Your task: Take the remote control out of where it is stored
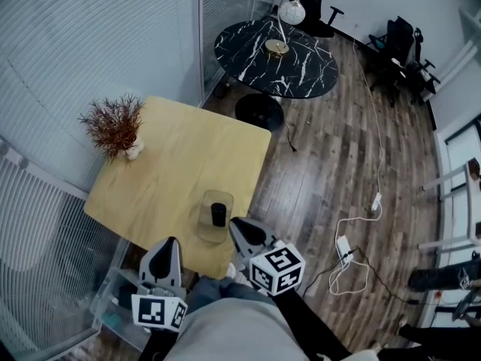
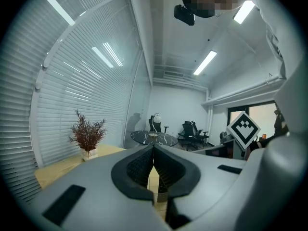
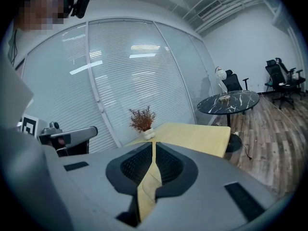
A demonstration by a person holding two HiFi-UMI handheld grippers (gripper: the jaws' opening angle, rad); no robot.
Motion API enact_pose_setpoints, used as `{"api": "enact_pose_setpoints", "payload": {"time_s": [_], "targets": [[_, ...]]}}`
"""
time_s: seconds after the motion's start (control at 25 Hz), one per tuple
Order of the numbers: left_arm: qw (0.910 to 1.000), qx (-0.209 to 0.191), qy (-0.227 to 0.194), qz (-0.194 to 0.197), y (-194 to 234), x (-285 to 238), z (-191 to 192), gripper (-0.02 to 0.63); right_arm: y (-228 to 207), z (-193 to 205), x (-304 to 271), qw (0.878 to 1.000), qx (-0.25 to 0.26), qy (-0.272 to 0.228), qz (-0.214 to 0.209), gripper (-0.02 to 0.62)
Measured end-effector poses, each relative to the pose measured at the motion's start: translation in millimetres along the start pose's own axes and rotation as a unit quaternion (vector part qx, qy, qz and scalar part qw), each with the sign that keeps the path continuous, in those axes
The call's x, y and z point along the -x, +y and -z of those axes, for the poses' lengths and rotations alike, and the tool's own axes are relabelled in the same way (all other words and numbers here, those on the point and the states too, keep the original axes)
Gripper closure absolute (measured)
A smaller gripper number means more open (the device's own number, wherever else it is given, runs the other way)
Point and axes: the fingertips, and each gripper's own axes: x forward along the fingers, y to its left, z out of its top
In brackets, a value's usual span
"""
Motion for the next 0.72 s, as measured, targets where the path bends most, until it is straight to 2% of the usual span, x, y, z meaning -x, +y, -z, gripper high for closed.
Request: {"api": "enact_pose_setpoints", "payload": {"time_s": [0.72], "targets": [[1.0, 0.002, 0.007, 0.003, 24.4, -11.4, 0.4, 0.598, -15.9, 5.5, -26.4, 1.0, 0.0, 0.013, 0.025, 0.589]]}}
